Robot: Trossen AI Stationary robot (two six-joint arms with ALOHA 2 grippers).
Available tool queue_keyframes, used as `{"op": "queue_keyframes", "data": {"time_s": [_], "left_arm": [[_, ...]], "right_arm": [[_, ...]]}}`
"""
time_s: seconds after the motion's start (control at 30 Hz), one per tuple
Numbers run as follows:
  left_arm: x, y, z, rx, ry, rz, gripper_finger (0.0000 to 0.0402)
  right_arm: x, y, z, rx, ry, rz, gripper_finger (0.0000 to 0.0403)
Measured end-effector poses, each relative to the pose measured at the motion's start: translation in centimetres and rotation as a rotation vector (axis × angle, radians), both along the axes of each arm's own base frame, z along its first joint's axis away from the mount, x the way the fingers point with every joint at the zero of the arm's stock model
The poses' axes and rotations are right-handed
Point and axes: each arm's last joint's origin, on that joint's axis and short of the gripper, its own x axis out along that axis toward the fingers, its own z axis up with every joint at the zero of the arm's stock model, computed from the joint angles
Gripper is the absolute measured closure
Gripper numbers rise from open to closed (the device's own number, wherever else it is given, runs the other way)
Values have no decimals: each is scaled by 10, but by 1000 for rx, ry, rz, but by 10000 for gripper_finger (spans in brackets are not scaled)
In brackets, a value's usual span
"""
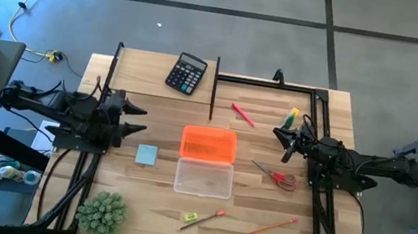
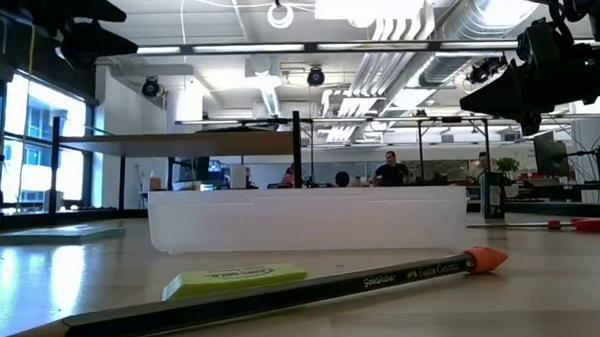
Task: Pack school essentials
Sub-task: Put the blue sticky note into the school supply box
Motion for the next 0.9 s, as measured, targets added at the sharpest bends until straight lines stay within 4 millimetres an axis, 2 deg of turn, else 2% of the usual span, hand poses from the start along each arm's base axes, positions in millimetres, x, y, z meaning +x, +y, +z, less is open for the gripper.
{"op": "queue_keyframes", "data": {"time_s": [0.27, 0.43, 0.63, 0.9], "left_arm": [[22, -2, 23, -74, 303, 43, 138], [40, -4, 28, -129, 480, 28, 138], [58, -7, 16, -149, 657, 8, 138], [74, -11, 0, -167, 792, -107, 125]], "right_arm": [[0, 0, 0, 0, 0, 0, 379], [0, 0, 0, 0, 0, 0, 379], [0, 0, 0, 0, 1, 0, 379], [0, 0, 0, 0, 1, 0, 379]]}}
